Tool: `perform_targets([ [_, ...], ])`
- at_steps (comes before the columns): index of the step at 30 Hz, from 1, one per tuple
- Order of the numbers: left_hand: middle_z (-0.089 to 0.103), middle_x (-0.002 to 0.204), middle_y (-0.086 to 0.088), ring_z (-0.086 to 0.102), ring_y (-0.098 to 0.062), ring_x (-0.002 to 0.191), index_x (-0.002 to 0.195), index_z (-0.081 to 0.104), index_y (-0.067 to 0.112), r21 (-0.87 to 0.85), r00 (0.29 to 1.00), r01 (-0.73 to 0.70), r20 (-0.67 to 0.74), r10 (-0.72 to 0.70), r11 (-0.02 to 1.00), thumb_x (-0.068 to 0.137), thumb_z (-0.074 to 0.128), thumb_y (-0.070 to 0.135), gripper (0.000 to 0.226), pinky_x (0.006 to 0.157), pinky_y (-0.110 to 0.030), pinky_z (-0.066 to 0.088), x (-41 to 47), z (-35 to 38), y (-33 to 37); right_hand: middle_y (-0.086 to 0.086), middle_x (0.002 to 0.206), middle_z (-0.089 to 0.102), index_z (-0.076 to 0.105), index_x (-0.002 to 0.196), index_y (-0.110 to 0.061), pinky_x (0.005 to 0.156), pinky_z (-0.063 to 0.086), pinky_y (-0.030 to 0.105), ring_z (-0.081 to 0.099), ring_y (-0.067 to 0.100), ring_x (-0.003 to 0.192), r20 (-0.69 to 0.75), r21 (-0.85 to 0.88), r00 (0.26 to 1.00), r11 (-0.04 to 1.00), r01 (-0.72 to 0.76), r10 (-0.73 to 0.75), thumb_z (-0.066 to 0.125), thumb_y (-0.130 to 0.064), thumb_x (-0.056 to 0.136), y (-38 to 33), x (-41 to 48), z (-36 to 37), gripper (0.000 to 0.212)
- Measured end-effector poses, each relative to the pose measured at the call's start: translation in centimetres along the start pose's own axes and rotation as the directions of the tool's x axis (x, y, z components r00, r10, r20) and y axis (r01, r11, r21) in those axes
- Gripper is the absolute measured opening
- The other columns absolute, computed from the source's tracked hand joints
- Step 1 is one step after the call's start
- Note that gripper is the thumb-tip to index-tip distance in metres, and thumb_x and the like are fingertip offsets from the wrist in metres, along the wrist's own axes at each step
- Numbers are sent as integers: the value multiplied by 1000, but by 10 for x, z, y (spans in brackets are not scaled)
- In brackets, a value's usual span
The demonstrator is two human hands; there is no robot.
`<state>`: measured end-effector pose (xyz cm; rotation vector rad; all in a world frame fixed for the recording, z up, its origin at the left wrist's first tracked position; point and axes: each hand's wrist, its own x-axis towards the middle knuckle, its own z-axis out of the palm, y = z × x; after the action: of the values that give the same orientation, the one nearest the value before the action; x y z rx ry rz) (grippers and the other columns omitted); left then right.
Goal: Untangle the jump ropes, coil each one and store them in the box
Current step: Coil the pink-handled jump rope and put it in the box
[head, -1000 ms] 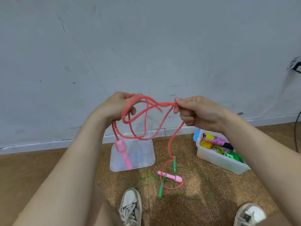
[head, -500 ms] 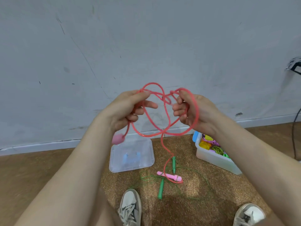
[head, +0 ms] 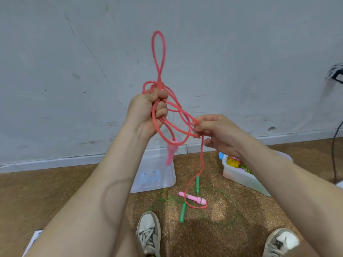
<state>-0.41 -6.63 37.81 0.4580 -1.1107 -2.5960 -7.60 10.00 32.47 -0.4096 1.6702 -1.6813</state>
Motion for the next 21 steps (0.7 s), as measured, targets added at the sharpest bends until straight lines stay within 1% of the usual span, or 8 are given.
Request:
perform_targets([
  [5, 46, 59, 1, 21, -5, 32, 90, 44, 9, -233, 976, 60, 216, -9, 971, 82, 35, -2, 16, 30, -15, 17, -6, 8, 5, -4, 94, 56, 58, 98, -19, 62, 39, 26, 50, 9, 71, -9, 47, 1000, 999, -11, 12, 42, 25, 74, 24, 9, 10, 52],
  [9, 46, 62, 0, 10, -5, 44, 85, 43, 9, -315, 951, 99, 308, 3, 944, 86, 35, 1, 11, 32, -15, 16, -8, 13, 8, 2, 118, 64, 57, 126, -15, 84, 43, 30, 61, 14, 101, 378, -155, 915, 984, -85, 139, 56, 18, 81, 39, 4, 27, 56],
  [12, 48, 58, 0, 12, -4, 38, 82, 44, 9, -235, 974, 30, 226, 24, 972, 95, 32, 2, 19, 30, -15, 16, -1, 6, 18, 7, 86, 71, 67, 99, -12, 86, 41, 36, 69, 16, 84, 476, -232, 861, 970, -72, 178, 60, -9, 91, 39, 1, 32, 11],
  [15, 55, 55, -3, 36, -6, 36, 82, 49, 9, 207, 987, -137, -54, 151, 969, 100, 40, 11, 20, 33, -14, 30, 5, -7, 24, -1, 49, 42, 55, 86, -11, 67, 46, 34, 46, 15, 44, 387, -44, 908, 987, -156, 161, 52, -25, 97, 22, 0, 27, 18],
  [17, 62, 63, -9, 60, -19, 53, 93, 50, 10, 548, 966, -37, -193, 170, 835, 101, 40, 32, 25, 55, -26, 55, 8, -23, 22, -5, 47, 30, 50, 88, -17, 48, 44, 24, 29, 8, 34, 346, 82, 917, 968, -237, 196, 46, -40, 97, 7, -4, 25, 25],
  [18, 65, 74, -15, 67, -27, 65, 98, 50, 9, 733, 952, 77, -255, 169, 676, 100, 36, 44, 37, 69, -37, 59, 9, -33, 22, -6, 48, 28, 49, 89, -19, 42, 41, 21, 26, 6, 32, 331, 141, 920, 952, -271, 212, 44, -46, 96, 1, -7, 25, 28],
  [20, 69, 86, -22, 71, -33, 74, 93, 55, 1, 948, 937, 266, -297, 183, 176, 96, 26, 60, 66, 82, -43, 57, 9, -50, 24, -5, 50, 30, 48, 89, -19, 37, 38, 18, 26, 5, 32, 300, 252, 931, 924, -288, 208, 42, -45, 98, -6, -10, 26, 28],
  [21, 71, 80, -21, 71, -33, 71, 88, 60, -4, 955, 939, 298, -295, 176, 9, 95, 22, 63, 77, 79, -39, 57, 7, -54, 26, -4, 51, 33, 47, 88, -18, 38, 38, 17, 28, 6, 33, 283, 305, 939, 910, -282, 196, 42, -42, 99, -7, -10, 27, 27],
])
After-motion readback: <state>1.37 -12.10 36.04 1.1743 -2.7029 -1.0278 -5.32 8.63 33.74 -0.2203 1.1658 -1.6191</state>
